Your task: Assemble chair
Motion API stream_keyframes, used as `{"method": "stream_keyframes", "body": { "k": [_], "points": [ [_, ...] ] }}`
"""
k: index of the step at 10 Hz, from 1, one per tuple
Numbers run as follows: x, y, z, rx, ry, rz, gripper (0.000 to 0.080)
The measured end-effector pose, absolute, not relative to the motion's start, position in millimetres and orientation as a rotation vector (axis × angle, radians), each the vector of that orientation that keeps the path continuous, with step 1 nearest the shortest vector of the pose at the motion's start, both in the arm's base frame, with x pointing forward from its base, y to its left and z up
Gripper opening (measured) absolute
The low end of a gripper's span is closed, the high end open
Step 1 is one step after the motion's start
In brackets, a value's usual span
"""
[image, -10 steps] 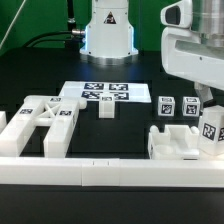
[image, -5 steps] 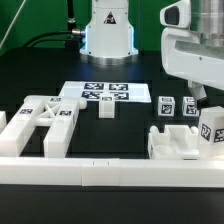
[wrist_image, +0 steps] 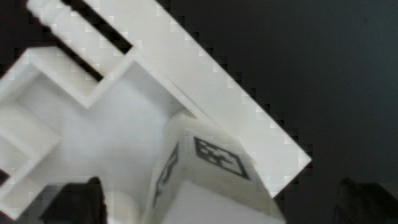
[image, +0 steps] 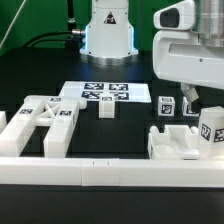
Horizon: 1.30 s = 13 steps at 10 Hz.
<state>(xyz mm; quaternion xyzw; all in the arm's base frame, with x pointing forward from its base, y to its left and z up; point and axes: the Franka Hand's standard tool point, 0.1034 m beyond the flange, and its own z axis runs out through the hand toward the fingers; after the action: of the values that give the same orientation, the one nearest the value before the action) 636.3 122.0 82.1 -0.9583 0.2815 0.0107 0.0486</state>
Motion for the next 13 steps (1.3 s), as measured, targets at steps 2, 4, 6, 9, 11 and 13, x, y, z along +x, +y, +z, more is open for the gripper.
{"method": "stream_keyframes", "body": {
  "k": [2, 4, 6, 9, 11, 13],
  "points": [
    [639.9, 117.0, 84.7, -3.017, 0.532, 0.018, 0.0649],
    [639.8, 114.9, 83.0, -3.047, 0.318, 0.011, 0.0649],
    [639.8, 114.5, 82.9, -3.062, 0.122, 0.003, 0.0649],
    [643.5, 112.5, 84.5, -3.089, -0.378, -0.002, 0.0649],
    [643.7, 114.4, 83.1, -3.072, -0.533, -0.012, 0.0649],
    [643.2, 114.5, 81.8, -3.073, -0.524, -0.009, 0.0382]
  ]
}}
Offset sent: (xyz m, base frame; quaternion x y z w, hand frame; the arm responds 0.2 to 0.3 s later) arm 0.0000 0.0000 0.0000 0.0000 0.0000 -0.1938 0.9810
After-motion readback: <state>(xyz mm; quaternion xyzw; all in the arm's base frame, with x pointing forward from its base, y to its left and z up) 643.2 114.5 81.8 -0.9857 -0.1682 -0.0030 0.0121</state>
